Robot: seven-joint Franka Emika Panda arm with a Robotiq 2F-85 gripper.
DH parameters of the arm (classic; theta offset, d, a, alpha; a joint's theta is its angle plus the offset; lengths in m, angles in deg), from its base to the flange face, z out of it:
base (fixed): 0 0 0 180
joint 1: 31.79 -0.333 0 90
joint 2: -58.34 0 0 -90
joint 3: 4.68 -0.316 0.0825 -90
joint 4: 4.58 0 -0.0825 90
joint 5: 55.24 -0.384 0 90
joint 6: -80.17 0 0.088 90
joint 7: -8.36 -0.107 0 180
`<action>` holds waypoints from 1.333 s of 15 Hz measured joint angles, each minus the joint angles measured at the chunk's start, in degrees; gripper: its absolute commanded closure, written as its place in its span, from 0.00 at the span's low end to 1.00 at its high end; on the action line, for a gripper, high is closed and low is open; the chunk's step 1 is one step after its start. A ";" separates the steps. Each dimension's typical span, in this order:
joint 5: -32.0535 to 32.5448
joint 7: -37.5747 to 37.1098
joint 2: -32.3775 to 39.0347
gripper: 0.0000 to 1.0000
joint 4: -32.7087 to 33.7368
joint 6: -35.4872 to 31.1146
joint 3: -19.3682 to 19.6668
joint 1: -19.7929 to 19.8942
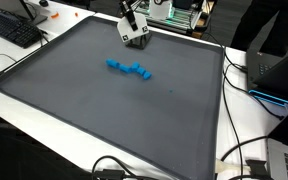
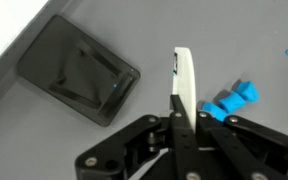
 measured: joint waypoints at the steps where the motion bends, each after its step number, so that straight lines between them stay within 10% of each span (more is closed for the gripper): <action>1: -0.14 -1.24 -0.71 0.99 -1.19 -0.15 0.05 0.00; 20: -4.08 -15.11 -5.71 0.99 -16.03 -14.93 0.64 0.97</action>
